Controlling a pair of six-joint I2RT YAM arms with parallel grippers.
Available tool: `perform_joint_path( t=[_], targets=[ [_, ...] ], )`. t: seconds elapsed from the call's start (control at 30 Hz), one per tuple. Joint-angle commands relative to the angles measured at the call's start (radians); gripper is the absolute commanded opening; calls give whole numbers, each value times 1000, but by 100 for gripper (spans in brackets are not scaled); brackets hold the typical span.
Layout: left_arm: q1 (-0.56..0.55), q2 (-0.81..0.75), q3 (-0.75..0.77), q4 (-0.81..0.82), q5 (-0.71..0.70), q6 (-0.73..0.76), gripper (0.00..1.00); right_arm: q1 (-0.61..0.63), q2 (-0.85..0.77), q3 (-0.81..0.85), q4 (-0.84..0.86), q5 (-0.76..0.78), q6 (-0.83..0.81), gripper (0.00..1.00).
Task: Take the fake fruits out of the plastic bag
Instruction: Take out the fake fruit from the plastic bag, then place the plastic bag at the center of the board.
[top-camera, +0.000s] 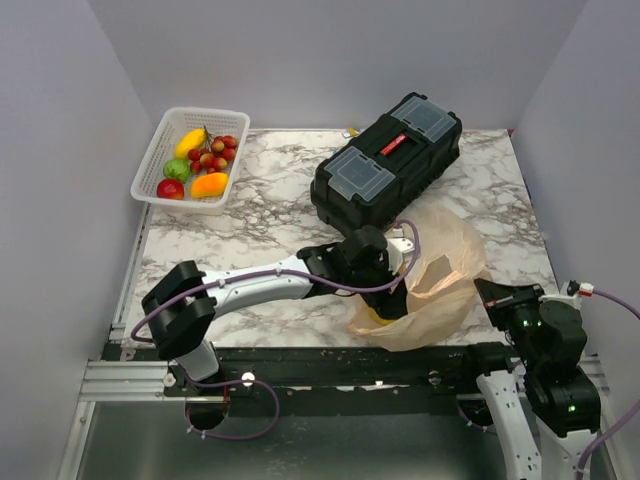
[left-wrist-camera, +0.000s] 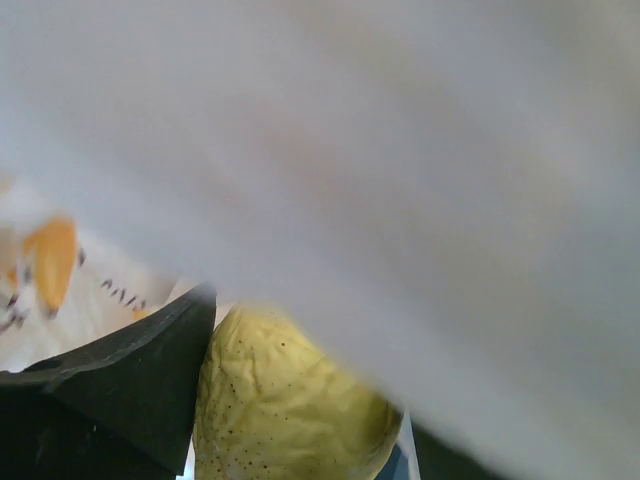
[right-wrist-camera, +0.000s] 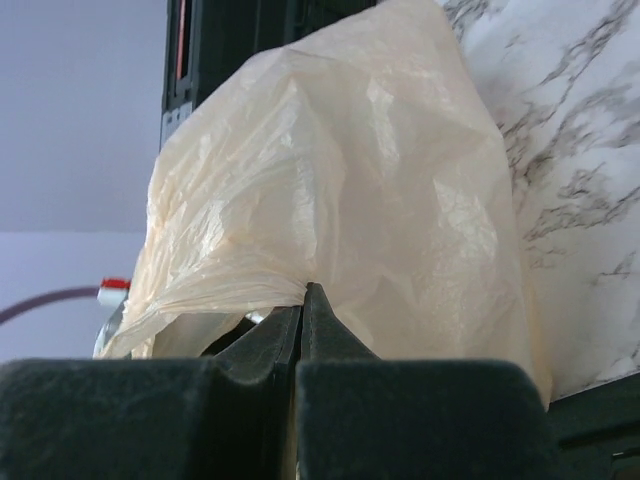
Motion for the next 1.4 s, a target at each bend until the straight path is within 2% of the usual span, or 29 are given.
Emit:
perform_joint_path(
  t=[0.0,0.17,0.33,0.4,0.53,0.67,0.77,0.93,1.13,1.17,1.27,1.3,1.37],
  targets=[
    [-1,-105,-74,16,15,105,9,3,-9,54,-99,172,41,1],
    [-1,-116,-57,-35,123,183,7,3,14,35,-78,149,18,1],
    [-1,-215,-128,67,185,181,7,3,40,53,-121,204,14,1],
    [2,-268,-137,84,136,168,5,3,55,78,-155,269,4,1],
    [23,-387,-136,79,-85,127,0,3,109,141,-161,353,-47,1],
    [111,-502,-131,66,-266,52,0,3,193,173,-125,414,-139,1],
    [219,-558,-128,34,-317,-16,0,3,286,193,-146,483,-157,1],
    [357,-625,-146,-6,-369,-60,0,3,397,202,-91,478,-187,1],
    [498,-676,-162,-56,-513,-109,0,3,461,285,-95,614,-226,4],
    [526,-675,-159,-62,-531,-121,0,2,464,284,-88,625,-242,5],
    [607,-659,-153,-59,-571,-175,0,3,461,261,-55,569,-292,16],
    [640,-649,-152,-52,-579,-197,0,3,458,255,-45,545,-311,24],
    [696,-620,-150,-29,-581,-236,0,4,458,258,-46,529,-322,33]
  ],
)
